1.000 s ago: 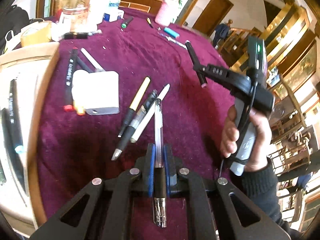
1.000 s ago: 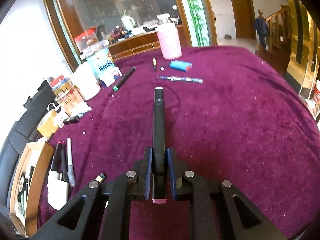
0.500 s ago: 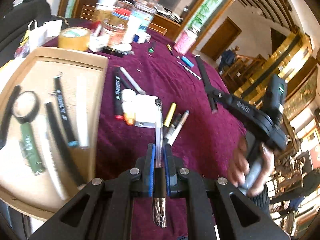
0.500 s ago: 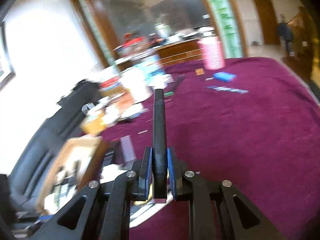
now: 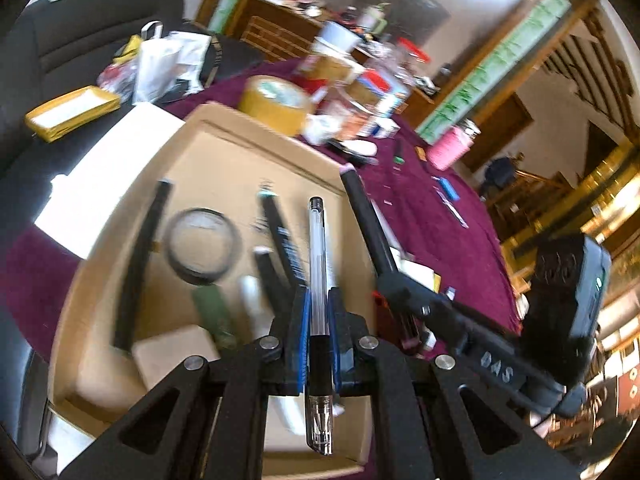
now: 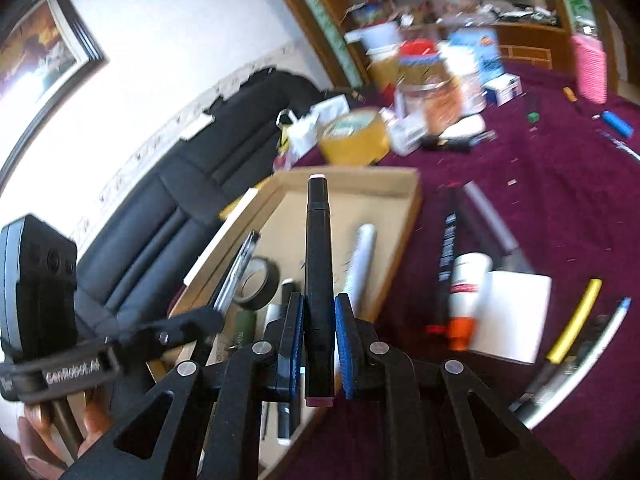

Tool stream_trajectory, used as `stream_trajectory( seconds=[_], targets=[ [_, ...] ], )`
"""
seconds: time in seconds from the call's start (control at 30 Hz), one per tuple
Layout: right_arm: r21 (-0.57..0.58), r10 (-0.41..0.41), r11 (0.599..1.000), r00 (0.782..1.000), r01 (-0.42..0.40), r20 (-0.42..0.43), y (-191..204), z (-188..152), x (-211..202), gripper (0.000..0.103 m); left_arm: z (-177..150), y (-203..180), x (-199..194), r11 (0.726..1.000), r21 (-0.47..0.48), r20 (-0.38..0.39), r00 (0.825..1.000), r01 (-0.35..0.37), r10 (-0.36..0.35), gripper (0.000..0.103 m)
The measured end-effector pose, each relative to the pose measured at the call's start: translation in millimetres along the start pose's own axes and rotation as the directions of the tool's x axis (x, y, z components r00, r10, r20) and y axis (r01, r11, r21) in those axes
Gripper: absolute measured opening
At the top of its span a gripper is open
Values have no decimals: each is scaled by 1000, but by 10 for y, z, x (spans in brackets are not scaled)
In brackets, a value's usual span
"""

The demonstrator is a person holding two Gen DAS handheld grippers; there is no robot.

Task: Organize rigid objects
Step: 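Open both tools to release the marker and pen into the tray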

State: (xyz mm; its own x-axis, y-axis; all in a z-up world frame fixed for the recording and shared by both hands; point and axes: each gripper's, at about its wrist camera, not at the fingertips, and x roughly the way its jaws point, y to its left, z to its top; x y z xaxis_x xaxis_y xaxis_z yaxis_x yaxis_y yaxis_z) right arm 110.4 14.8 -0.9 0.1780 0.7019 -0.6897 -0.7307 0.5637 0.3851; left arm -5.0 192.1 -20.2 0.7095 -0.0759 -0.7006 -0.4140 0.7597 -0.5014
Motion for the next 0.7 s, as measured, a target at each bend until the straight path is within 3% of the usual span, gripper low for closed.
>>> stream_trajectory(
  seconds=[0.2, 0.4, 0.57, 0.7],
  targets=[
    [-7, -84, 996, 992, 83, -90, 106, 78, 425, 16, 261, 196, 93, 1000, -18, -13, 1000, -19, 19, 8],
    [3, -139, 990, 981, 140, -137, 108, 184, 673, 16, 520, 261, 316, 999, -34, -77, 997, -14, 12, 8],
    [15, -169, 985, 974, 174, -151, 91, 204, 754, 16, 733, 313, 563, 997, -60, -120, 992, -53, 45, 8],
    [11, -179, 983, 972, 182, -150, 116, 203, 792, 17, 854, 419, 860, 989, -106, -190, 978, -107, 86, 8]
  ],
)
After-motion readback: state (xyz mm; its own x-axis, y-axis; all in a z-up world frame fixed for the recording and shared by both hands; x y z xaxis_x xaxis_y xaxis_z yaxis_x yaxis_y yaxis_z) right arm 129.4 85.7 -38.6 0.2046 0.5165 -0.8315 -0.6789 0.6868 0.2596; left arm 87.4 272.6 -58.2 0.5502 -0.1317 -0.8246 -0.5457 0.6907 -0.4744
